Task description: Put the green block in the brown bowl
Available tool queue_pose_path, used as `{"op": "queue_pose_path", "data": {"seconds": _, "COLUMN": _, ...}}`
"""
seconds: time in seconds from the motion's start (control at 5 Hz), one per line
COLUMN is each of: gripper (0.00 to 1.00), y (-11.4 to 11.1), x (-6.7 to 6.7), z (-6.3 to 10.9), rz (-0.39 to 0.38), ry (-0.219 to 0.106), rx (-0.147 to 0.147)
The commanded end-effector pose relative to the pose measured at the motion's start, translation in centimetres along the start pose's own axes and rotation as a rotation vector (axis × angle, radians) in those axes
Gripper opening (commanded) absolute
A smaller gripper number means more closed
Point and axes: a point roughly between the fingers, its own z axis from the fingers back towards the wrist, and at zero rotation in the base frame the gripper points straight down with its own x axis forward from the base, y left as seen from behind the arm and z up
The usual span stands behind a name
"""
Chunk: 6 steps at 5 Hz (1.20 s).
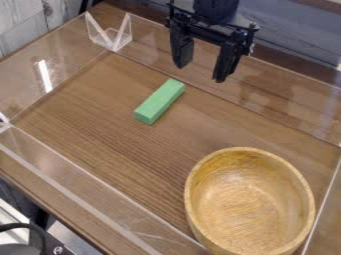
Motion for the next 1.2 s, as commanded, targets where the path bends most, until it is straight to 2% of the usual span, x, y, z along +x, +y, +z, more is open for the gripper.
{"op": "queue_pose_path", "data": {"seconds": 0.0, "gripper": 1.0, "y": 0.6, "x": -0.2, "z": -0.7, "rz": 0.003, "ry": -0.001, "rx": 0.008}}
{"op": "queue_pose_path", "data": {"seconds": 0.4, "gripper": 1.0, "y": 2.3, "x": -0.7, "z": -2.0, "rz": 0.004, "ry": -0.037, "rx": 0.026}}
{"op": "queue_pose_path", "data": {"seconds": 1.0, "gripper": 1.0, "y": 3.6, "x": -0.7, "z": -3.5, "rz": 0.007, "ry": -0.037, "rx": 0.03}}
